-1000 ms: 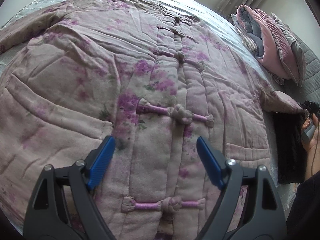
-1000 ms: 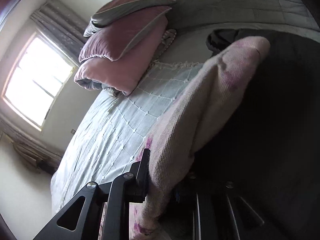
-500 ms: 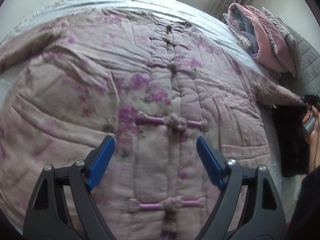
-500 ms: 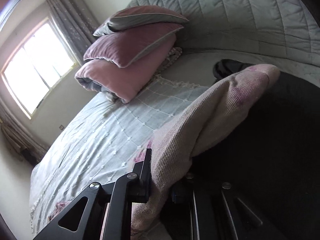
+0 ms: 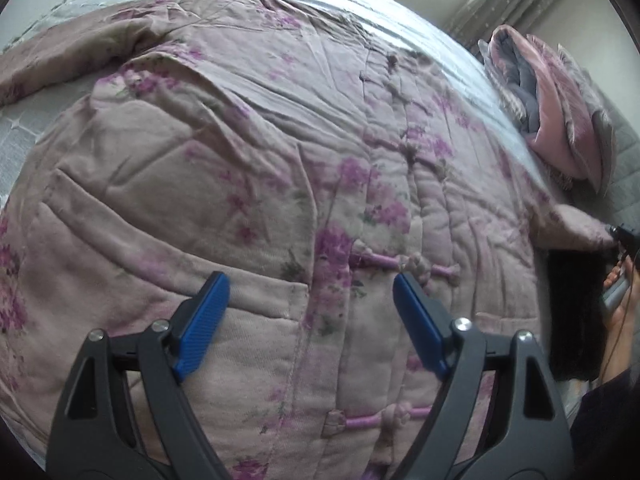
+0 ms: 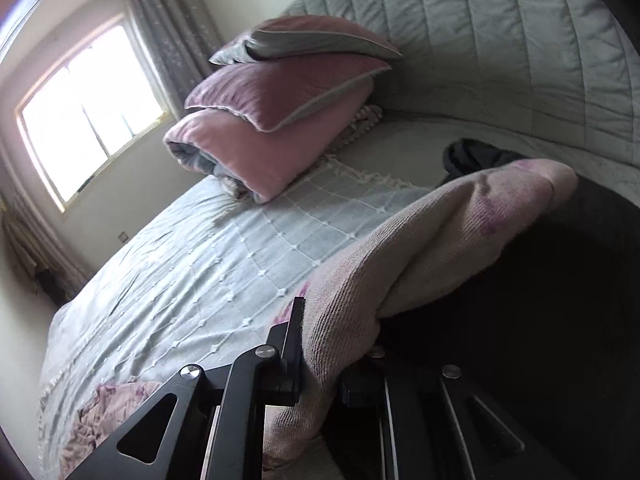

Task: Fold large clothes
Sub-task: 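Carry the held sleeve across the jacket body with the right gripper, then lay the sleeve on the jacket front and open the right gripper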

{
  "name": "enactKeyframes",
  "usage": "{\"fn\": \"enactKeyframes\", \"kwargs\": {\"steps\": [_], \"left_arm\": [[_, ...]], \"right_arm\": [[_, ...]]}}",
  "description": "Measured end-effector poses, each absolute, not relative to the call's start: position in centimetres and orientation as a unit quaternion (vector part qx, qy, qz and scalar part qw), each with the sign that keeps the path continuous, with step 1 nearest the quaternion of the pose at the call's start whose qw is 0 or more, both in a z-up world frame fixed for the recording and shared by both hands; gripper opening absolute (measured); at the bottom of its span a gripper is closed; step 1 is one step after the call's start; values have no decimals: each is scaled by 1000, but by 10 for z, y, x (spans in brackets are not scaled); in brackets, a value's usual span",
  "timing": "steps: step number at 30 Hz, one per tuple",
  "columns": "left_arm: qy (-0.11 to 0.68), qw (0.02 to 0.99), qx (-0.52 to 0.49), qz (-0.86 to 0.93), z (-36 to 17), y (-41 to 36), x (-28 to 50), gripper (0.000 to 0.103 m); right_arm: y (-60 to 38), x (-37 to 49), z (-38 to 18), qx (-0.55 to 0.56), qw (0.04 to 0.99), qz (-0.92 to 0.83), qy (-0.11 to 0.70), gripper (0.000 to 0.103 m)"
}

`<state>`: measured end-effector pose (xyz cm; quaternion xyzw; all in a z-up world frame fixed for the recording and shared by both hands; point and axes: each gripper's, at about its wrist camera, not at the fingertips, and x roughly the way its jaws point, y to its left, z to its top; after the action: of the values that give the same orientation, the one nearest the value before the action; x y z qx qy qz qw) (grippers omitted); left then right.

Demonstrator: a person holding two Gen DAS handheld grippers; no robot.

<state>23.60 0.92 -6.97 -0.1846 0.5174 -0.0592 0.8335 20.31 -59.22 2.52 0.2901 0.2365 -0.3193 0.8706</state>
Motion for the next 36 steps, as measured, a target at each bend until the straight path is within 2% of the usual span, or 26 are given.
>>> {"fn": "enactKeyframes", "kwargs": {"steps": [6, 12, 16, 18, 23, 26, 29, 33, 36], "left_arm": [[496, 836, -232, -22, -62, 44, 236, 84], [495, 828, -263, -15, -63, 63, 239, 84], [495, 825, -270, -19, -64, 66, 238, 84], [497, 825, -269, -23, -64, 66, 238, 84], [503, 819, -276, -28, -66, 67, 238, 84], [503, 817, -279, -31, -66, 67, 238, 84], [502, 819, -275, -35, -64, 61, 239, 84], [504, 820, -269, -32, -65, 59, 240, 84], [502, 817, -281, -32, -64, 64, 241, 84]], "right_arm": [[-528, 221, 74, 246, 921, -238, 189, 13], [-383, 264, 89, 127, 967, -106, 194, 16], [-283, 300, 47, 23, 966, -59, 249, 18], [-241, 318, 8, -9, 956, -39, 292, 19], [-200, 348, -76, -25, 912, -18, 409, 21], [-193, 343, -88, -53, 911, -32, 407, 22], [-202, 344, -77, -30, 912, -28, 407, 22], [-238, 346, -41, 180, 918, -28, 351, 22], [-240, 348, -24, 223, 920, -11, 321, 22]]}}
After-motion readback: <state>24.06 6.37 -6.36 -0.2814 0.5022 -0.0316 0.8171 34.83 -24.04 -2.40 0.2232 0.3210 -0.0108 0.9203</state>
